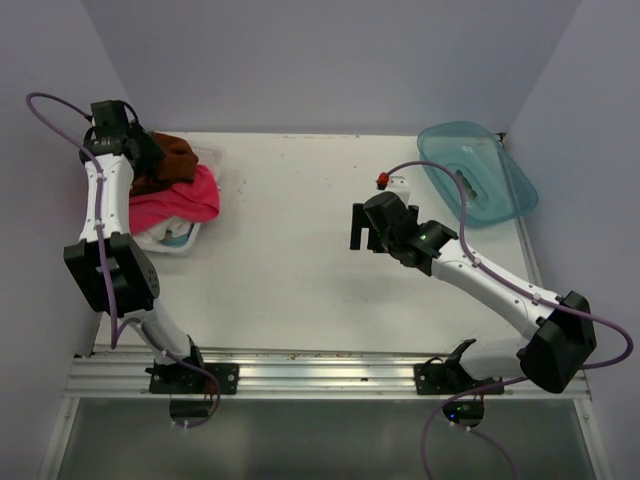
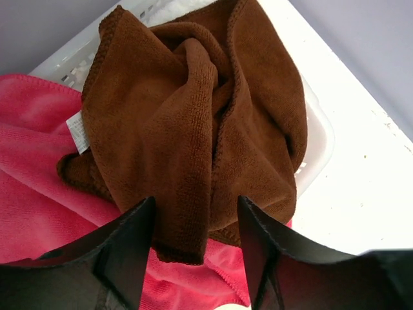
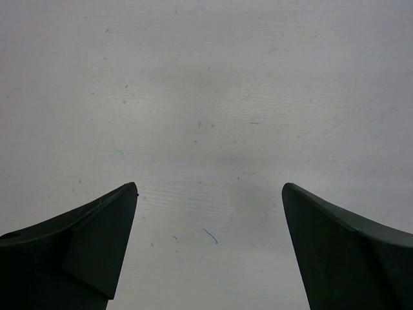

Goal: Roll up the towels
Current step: Grab a towel with the left arm

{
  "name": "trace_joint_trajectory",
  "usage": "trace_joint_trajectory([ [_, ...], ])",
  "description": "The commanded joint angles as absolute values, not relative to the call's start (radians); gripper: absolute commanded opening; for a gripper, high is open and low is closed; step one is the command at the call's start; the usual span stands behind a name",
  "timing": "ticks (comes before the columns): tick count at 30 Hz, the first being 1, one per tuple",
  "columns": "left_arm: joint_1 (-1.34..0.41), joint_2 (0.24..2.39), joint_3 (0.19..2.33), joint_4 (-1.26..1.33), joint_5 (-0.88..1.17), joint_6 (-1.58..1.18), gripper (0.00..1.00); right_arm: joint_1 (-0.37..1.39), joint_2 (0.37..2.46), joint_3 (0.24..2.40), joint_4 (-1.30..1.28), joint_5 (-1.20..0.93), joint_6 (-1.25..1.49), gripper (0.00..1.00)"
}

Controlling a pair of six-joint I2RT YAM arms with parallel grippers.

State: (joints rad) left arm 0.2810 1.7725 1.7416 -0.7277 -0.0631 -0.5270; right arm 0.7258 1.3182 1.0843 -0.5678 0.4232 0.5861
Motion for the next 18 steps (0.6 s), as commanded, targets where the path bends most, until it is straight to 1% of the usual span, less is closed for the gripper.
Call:
trace_joint_trajectory([
  [1, 0.285, 1.764, 1.737, -0.716, -0.044, -0.511, 0.55, 0.729, 1.302, 1.108, -0.543, 0.425, 0.577, 0.99],
  [3, 0.285, 1.758, 1.73, -0.713, -0.041, -0.514, 0.42, 0.726, 1.308, 1.111, -0.545, 0.425, 0.575, 0.98],
  [4, 0.285, 1.744, 1.729, -0.712, -0.029, -0.514, 0.28, 0.727, 1.315, 1.12, -0.546, 0.425, 0.575, 0.99],
  [6, 0.284, 1.727, 1.735, -0.71, -0.017, -0.506, 0.13, 0.727, 1.321, 1.124, -0.548, 0.426, 0.575, 0.99],
  [7, 0.279, 1.709, 1.741, -0.71, -0.005, -0.5, 0.0, 0.727, 1.325, 1.127, -0.548, 0.425, 0.577, 0.99],
  [12, 0.232, 1.652, 1.834, -0.742, 0.032, -0.43, 0.0, 0.727, 1.336, 1.135, -0.558, 0.417, 0.588, 0.99],
  [16, 0.134, 1.572, 1.928, -0.729, 0.06, -0.388, 0.0, 0.727, 1.335, 1.141, -0.564, 0.423, 0.592, 0.99],
  [18, 0.1, 1.56, 2.011, -0.735, 0.093, -0.387, 0.0, 0.727, 1.332, 1.152, -0.58, 0.426, 0.589, 0.98],
])
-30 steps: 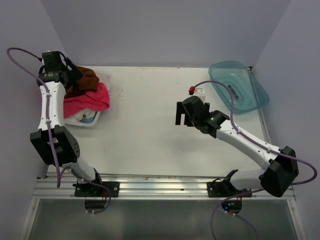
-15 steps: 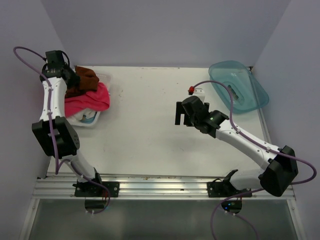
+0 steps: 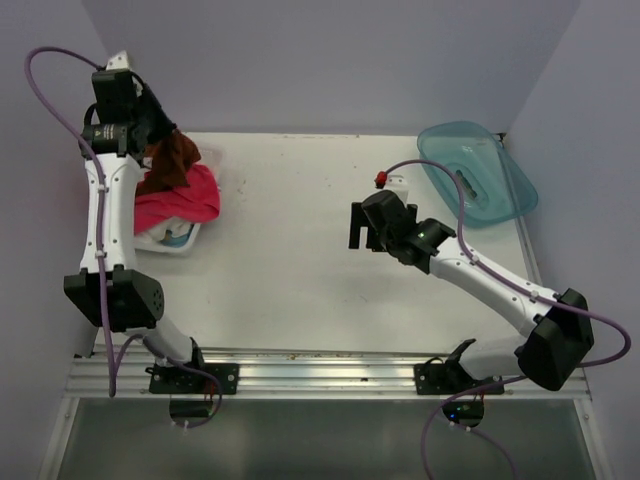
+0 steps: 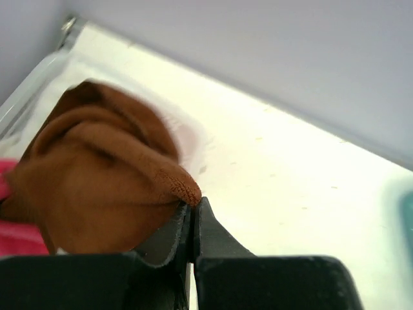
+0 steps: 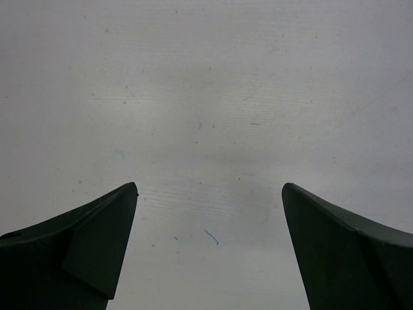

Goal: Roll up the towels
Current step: Grab a towel with the left arm, then move the towel to the center of the board

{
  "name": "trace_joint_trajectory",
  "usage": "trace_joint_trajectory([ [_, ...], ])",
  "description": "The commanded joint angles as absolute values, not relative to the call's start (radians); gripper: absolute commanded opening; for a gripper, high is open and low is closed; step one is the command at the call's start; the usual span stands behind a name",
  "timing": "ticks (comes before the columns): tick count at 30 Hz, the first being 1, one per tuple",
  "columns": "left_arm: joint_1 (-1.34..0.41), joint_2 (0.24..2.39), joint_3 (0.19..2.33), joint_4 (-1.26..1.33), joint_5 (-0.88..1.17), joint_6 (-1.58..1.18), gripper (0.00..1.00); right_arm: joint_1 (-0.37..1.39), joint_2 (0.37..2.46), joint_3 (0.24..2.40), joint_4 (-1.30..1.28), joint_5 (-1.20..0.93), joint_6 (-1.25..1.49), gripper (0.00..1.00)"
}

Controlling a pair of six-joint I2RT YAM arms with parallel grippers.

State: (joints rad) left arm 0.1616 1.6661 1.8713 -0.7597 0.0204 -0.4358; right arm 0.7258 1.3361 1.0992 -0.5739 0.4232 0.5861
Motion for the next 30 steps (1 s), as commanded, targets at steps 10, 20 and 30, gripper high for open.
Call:
trace_joint_trajectory([
  [10, -0.011, 1.428, 1.964, -0.621, 0.423, -0.439, 0.0, 0.727, 1.2, 1.195, -0.666, 0.609, 0.589, 0.99],
  [20, -0.354, 1.399, 1.646, -0.451, 0.39, -0.538, 0.0, 0.724, 1.088, 1.2, -0.709, 0.739, 0.574, 0.99],
  [30, -0.596, 1.518, 1.75, -0.39, 0.379, -0.567, 0.0, 0.724, 0.967, 1.167, -0.747, 0.825, 0.607, 0.98],
])
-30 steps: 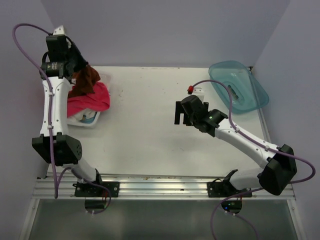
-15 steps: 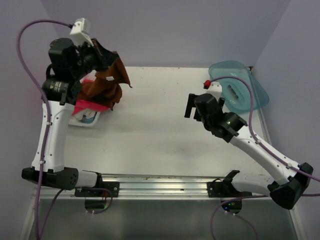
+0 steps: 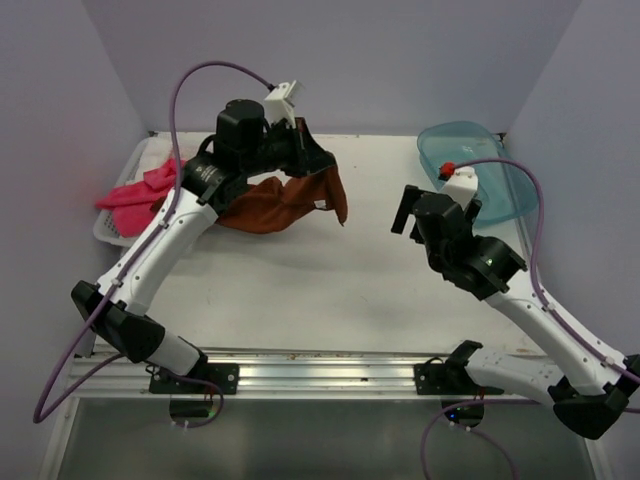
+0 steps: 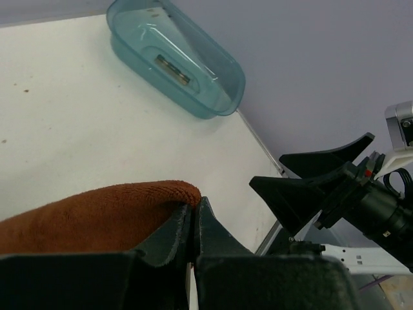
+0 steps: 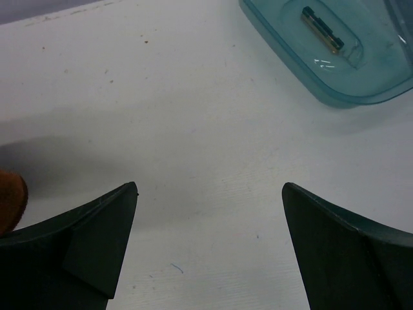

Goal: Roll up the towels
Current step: Move the towel to the center of the board

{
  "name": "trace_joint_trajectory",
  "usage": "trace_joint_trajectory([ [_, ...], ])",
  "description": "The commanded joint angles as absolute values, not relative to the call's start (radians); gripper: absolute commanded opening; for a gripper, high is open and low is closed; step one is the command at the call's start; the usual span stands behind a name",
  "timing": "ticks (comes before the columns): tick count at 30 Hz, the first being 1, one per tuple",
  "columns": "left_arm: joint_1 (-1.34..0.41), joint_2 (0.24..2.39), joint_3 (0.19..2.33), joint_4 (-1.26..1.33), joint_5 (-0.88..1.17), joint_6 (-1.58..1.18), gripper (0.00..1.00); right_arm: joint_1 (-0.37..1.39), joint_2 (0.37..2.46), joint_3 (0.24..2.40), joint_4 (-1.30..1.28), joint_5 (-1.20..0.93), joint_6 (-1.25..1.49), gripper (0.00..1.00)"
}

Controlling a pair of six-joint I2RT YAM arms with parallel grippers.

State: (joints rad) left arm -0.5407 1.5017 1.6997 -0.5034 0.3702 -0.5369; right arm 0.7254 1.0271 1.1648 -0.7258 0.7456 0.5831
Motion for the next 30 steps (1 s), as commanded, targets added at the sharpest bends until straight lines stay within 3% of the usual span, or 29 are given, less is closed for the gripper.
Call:
trace_joint_trajectory([
  [1, -0.613, 1.526, 1.741, -0.374, 0.383, -0.581, 0.0, 0.723, 0.953, 1.163, -0.75, 0.831, 0.61, 0.99],
  [11, -0.762, 1.77, 1.638, -0.19, 0.422, -0.679, 0.0, 0.724, 0.873, 1.131, -0.818, 0.862, 0.647, 0.99],
  [13, -0.765, 1.828, 1.704, -0.221, 0.457, -0.67, 0.16, 0.724, 0.864, 1.124, -0.83, 0.856, 0.66, 0.98],
  [14, -0.765, 1.88, 1.735, -0.291, 0.457, -0.661, 0.36, 0.726, 0.859, 1.123, -0.834, 0.856, 0.664, 0.98],
  [17, -0.765, 1.908, 1.818, -0.401, 0.416, -0.609, 0.64, 0.724, 0.848, 1.117, -0.851, 0.845, 0.663, 0.98],
  [18, -0.764, 1.901, 1.824, -0.417, 0.369, -0.597, 0.79, 0.724, 0.847, 1.111, -0.85, 0.839, 0.655, 0.98],
  [22, -0.735, 1.835, 1.813, -0.517, 0.247, -0.534, 0.82, 0.724, 0.87, 1.092, -0.854, 0.769, 0.644, 0.99],
  [27, -0.602, 1.665, 1.623, -0.609, 0.146, -0.528, 0.7, 0.713, 0.98, 1.069, -0.85, 0.632, 0.591, 0.99],
  [30, -0.551, 1.554, 1.442, -0.638, 0.053, -0.522, 0.68, 0.605, 1.058, 1.048, -0.864, 0.439, 0.583, 0.96],
])
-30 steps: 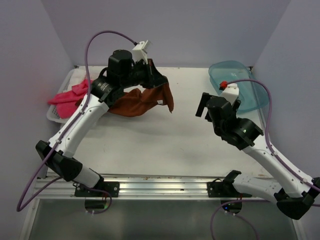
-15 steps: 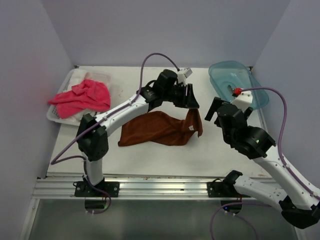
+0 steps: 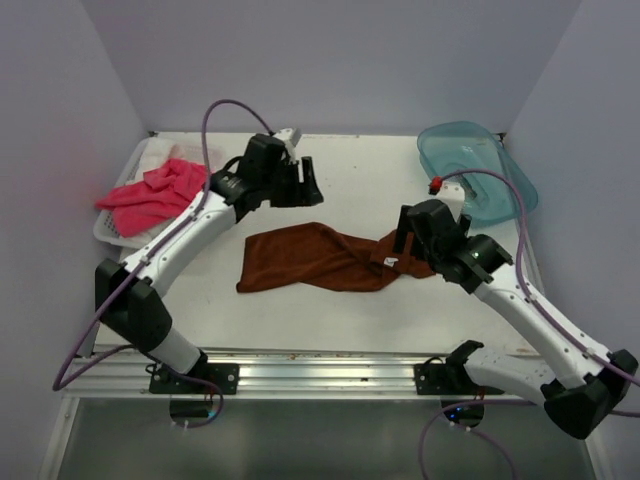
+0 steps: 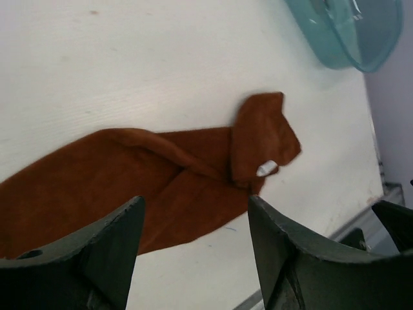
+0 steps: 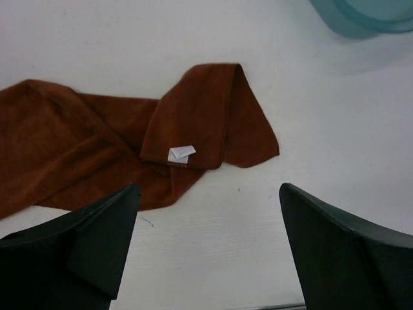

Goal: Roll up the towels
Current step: Move the towel to the center of the board, then flatten the towel

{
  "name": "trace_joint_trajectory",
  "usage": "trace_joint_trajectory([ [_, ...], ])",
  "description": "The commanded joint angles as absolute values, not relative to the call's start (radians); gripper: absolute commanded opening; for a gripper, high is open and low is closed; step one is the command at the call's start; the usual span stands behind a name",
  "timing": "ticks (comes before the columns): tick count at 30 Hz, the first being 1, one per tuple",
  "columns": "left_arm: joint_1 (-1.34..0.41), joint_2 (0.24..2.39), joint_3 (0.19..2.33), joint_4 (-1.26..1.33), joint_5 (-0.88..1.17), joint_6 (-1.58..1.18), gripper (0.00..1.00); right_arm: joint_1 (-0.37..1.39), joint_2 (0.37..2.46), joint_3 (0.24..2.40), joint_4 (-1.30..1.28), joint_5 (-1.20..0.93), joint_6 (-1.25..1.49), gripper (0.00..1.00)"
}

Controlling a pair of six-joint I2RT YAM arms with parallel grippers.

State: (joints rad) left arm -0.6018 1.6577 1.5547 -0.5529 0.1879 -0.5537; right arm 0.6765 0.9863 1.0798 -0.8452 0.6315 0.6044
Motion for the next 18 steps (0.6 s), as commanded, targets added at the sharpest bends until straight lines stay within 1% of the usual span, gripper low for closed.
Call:
trace_joint_trajectory([
  [1, -0.545, 1.534, 1.366, -0.649, 0.032, -0.522, 0.68, 0.566, 1.087, 1.029, -0.835, 0.381, 0.581, 0.92],
  [2, -0.542, 1.502, 1.329, -0.678, 0.011, -0.526, 0.69, 0.498, 1.092, 0.988, -0.816, 0.294, 0.577, 0.88],
  [3, -0.541, 1.488, 1.257, -0.69, -0.032, -0.538, 0.69, 0.473, 1.098, 0.97, -0.796, 0.26, 0.577, 0.86],
  [6, -0.537, 1.451, 1.142, -0.712, -0.084, -0.566, 0.72, 0.391, 1.14, 0.934, -0.752, 0.186, 0.572, 0.83],
  [9, -0.535, 1.442, 1.073, -0.712, -0.109, -0.58, 0.72, 0.324, 1.212, 0.925, -0.73, 0.143, 0.565, 0.81],
  [14, -0.532, 1.465, 1.014, -0.704, -0.141, -0.575, 0.72, 0.267, 1.291, 0.891, -0.686, 0.112, 0.564, 0.77],
  [18, -0.534, 1.489, 0.967, -0.675, -0.117, -0.563, 0.72, 0.252, 1.312, 0.876, -0.632, 0.071, 0.566, 0.75],
])
